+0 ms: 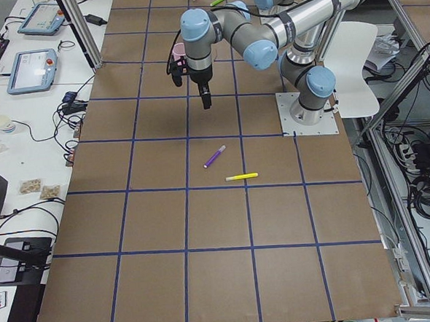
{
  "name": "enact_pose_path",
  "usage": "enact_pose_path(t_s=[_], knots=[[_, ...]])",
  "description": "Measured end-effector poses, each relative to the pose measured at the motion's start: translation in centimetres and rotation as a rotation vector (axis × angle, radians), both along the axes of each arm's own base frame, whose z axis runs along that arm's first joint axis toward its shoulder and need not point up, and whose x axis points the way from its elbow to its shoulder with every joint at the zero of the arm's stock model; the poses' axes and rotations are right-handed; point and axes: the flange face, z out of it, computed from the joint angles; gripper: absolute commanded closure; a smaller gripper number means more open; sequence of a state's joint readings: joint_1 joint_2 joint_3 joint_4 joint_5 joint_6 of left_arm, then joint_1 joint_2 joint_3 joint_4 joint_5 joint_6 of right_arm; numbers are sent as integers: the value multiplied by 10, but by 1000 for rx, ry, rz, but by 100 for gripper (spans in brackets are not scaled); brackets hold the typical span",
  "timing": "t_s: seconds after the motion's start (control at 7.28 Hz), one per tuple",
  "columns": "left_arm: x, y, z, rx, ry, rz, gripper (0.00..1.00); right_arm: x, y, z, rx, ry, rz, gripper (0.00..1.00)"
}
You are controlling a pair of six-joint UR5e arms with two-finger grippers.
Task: Insert purple and pink pens into pink cup
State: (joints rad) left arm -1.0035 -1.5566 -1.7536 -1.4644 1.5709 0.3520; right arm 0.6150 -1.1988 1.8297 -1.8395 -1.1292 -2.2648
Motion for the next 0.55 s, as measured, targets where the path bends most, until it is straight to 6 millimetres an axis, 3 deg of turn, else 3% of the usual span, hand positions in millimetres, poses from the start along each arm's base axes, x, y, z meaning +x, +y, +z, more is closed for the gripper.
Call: enact_pose_path(t_s=[0.27,0.55], knots=[[54,7,-23,30,17,68,0,-13,6,-28,-30,-38,33,21],[92,12,-60,11,-3,120,0,-21,9,-44,-30,-54,31,25]])
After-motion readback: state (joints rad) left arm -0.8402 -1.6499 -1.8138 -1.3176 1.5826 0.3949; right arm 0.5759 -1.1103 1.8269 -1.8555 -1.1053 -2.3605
